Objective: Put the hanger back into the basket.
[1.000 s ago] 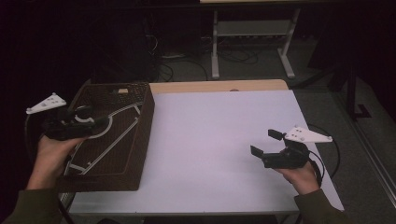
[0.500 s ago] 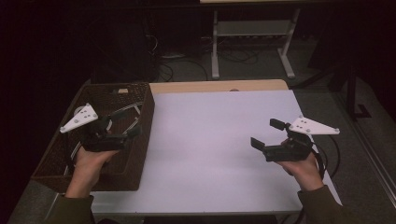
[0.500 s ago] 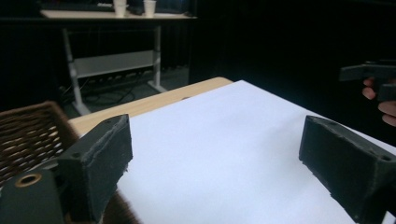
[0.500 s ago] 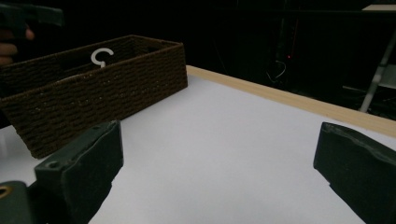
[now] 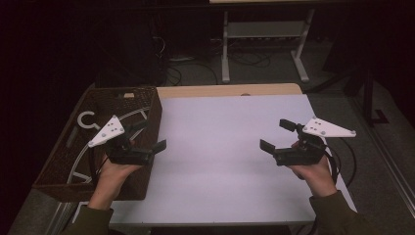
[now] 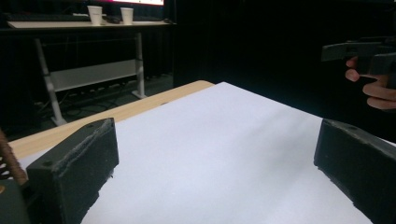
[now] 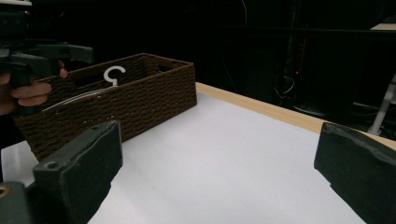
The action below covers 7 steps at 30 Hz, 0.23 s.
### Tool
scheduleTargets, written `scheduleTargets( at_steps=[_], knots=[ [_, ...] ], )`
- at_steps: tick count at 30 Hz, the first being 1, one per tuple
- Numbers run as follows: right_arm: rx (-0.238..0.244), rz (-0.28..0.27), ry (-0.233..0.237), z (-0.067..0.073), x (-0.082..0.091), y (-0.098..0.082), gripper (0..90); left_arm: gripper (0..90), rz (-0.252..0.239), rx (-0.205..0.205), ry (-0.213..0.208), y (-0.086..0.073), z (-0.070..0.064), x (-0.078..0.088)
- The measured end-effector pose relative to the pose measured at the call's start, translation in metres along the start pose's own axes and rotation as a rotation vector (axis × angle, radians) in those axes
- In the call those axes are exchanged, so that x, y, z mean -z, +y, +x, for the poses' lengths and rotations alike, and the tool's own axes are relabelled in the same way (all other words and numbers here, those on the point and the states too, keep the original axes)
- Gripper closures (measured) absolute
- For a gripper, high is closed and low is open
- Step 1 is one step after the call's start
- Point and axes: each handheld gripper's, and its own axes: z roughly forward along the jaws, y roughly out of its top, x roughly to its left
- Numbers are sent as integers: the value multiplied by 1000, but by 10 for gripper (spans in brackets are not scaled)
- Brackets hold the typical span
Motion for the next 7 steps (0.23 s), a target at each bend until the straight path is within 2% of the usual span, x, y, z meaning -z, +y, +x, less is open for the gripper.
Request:
scheduleTargets(
  at_steps=[7],
  knots=[
    [-4,-6,-3,-2,3,0,6,0,-2,11,-21,-1,-1,-1]
  ],
)
